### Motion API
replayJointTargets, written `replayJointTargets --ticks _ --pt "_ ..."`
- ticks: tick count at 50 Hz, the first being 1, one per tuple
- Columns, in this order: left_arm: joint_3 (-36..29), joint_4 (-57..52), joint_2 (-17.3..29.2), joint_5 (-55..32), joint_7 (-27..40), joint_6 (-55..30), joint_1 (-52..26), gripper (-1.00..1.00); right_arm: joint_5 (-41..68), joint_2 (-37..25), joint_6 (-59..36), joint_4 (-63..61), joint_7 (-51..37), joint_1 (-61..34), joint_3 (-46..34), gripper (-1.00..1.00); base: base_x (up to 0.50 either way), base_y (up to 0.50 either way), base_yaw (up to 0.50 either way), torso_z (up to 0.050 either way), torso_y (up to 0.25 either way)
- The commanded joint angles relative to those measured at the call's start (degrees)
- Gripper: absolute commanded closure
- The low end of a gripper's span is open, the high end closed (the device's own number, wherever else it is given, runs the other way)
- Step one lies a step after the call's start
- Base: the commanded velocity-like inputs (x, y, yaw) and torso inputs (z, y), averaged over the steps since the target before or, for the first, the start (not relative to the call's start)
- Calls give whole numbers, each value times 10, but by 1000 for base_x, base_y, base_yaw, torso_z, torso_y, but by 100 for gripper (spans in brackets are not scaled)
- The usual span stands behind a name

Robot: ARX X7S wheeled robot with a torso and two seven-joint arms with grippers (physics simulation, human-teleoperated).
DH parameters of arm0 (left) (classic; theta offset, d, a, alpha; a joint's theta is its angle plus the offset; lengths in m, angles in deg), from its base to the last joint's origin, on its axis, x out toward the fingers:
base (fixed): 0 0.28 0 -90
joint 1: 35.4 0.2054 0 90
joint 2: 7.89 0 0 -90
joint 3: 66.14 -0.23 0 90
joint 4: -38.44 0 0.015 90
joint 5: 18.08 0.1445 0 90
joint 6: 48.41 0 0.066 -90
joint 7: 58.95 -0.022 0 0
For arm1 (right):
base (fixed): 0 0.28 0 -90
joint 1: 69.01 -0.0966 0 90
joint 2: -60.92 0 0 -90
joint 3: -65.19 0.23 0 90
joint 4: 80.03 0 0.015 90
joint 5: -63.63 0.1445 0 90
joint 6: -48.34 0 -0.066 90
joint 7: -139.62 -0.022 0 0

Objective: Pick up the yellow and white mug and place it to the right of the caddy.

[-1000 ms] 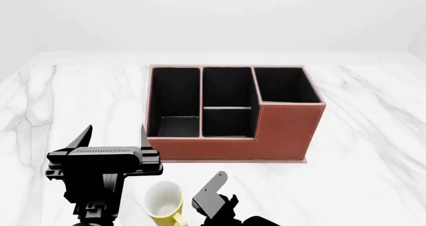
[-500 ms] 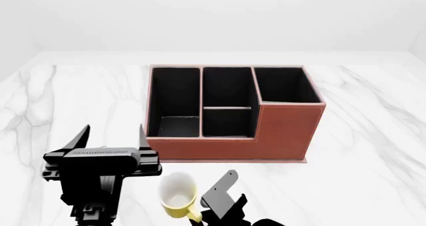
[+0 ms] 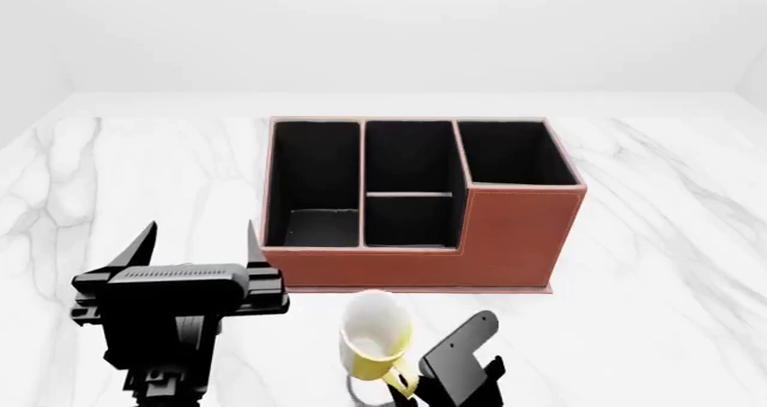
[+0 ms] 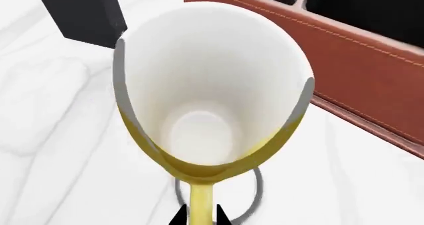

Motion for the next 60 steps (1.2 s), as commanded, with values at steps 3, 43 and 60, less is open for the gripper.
replayJointTargets --ticks 3,43,60 --pt "-6 4 1 -2 3 -2 -7 -100 37 -35 -10 -68 -30 45 94 100 0 0 0 0 0" --pt "-12 16 9 -13 11 6 -13 -100 107 -84 -23 -138 -133 149 371 100 0 0 0 0 1" --pt "-16 19 12 -14 16 7 -15 -100 109 -99 -50 -106 -178 117 444 100 0 0 0 0 1"
